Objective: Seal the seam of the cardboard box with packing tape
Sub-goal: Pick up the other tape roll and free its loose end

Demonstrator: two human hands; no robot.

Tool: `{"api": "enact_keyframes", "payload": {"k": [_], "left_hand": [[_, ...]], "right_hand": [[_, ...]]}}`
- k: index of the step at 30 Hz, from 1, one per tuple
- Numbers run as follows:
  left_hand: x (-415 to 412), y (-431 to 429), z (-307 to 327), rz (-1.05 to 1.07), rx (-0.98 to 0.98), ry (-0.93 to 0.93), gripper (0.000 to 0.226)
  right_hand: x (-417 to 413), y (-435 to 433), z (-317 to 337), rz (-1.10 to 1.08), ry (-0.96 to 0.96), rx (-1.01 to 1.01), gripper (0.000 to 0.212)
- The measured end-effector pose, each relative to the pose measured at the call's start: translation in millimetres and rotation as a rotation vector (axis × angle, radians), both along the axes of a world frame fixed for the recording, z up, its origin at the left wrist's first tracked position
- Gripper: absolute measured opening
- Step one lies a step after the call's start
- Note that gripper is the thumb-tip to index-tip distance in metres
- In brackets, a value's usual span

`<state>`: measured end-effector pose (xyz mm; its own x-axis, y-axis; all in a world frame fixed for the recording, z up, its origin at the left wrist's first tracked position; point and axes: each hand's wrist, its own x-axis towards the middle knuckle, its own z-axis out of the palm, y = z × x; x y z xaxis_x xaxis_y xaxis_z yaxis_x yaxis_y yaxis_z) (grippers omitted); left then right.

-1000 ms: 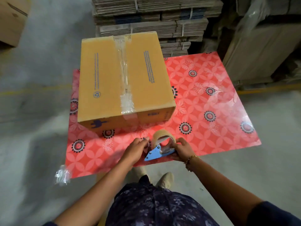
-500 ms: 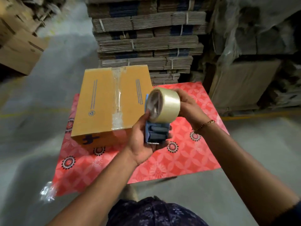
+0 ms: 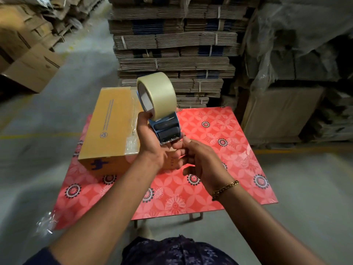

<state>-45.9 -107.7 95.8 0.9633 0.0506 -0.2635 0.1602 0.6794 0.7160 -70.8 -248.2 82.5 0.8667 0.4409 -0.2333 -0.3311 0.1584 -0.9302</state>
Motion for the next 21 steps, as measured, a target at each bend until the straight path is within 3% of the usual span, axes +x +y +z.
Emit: {"api": "enact_keyframes", "payload": {"k": [8, 13, 16, 19, 21], "left_hand": [[-6, -4, 4, 0.07, 0.101, -0.118, 0.056], [-7, 2, 0, 0.116, 0.28, -0.194, 0.063], [-7, 3, 1, 0.265, 0.357, -0.228, 0.042], [-5, 4, 2, 0.32, 0.337, -0.204, 0.026], [0, 8, 1, 0.344, 0.274, -0.143, 0.036]], "right_hand": [[3, 15, 24, 0.003, 0.004, -0.079, 0.055], [5, 19, 32, -0.004, -0.006, -0.122, 0.034], [6, 22, 37, -0.037, -0.014, -0.152, 0.026], [3, 24, 39, -0.084, -0.036, -0.122, 0.021], [-5, 27, 35, -0.097, -0.043, -0.098, 0.019]]}}
